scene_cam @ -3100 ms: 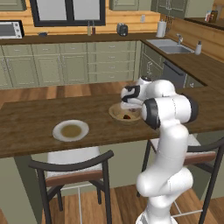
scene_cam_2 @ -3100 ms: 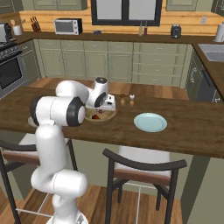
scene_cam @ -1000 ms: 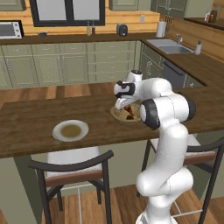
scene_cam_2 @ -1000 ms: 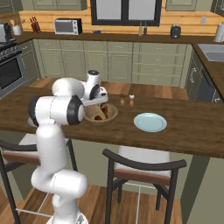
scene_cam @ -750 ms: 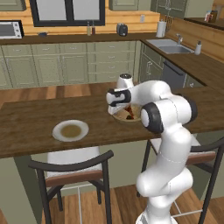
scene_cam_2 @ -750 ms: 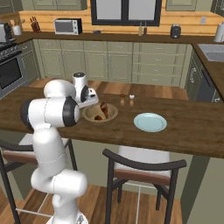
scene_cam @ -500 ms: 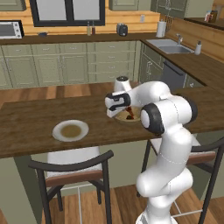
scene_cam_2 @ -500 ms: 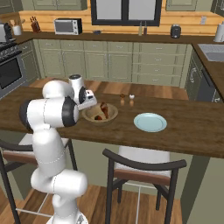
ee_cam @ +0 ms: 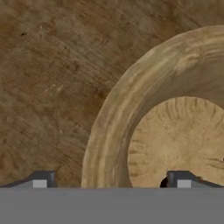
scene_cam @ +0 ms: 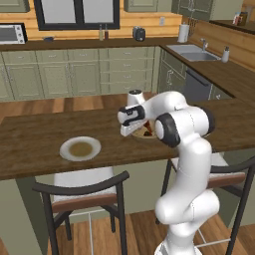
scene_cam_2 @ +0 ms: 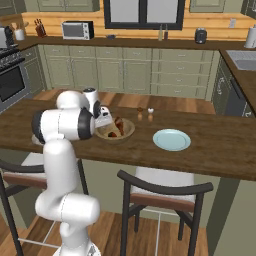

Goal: Pick the chicken drumstick and bell pepper from their plates and place them in the bowl. Then put the bowl in the fridge.

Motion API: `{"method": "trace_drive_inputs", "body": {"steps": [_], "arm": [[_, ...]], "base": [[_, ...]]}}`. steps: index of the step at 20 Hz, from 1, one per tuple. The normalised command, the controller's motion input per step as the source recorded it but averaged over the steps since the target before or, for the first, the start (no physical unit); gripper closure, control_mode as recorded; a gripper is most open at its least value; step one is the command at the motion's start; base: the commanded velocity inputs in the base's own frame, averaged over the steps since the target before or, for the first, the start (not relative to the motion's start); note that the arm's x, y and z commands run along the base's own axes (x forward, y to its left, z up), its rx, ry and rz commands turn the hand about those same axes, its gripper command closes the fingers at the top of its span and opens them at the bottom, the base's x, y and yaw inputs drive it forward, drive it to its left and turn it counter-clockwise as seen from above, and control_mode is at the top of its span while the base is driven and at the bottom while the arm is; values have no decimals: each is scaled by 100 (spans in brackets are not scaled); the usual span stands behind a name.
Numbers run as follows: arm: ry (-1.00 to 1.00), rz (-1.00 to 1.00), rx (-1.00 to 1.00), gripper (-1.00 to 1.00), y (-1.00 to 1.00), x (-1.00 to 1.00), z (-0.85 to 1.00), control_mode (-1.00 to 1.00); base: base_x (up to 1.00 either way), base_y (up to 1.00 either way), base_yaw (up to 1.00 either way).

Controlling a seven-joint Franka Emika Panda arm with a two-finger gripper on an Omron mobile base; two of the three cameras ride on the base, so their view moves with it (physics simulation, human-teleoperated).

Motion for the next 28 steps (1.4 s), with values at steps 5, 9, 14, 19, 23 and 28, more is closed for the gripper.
{"method": "trace_drive_inputs", "body": {"steps": [5,9,14,19,23,28], "arm": [[13,0,-2,-100,-4,34,-29,-100],[4,0,-3,-100,-1,3,-41,-100],[2,0,-1,100,0,0,-32,-100],[-6,0,0,100,-7,-21,-13,-100],[-11,0,0,100,-4,-63,13,-100],[-15,9,0,100,2,-96,82,-100]], "base": [[0,0,0],[0,0,0],[0,0,0],[0,0,0],[0,0,0],[0,0,0]]}}
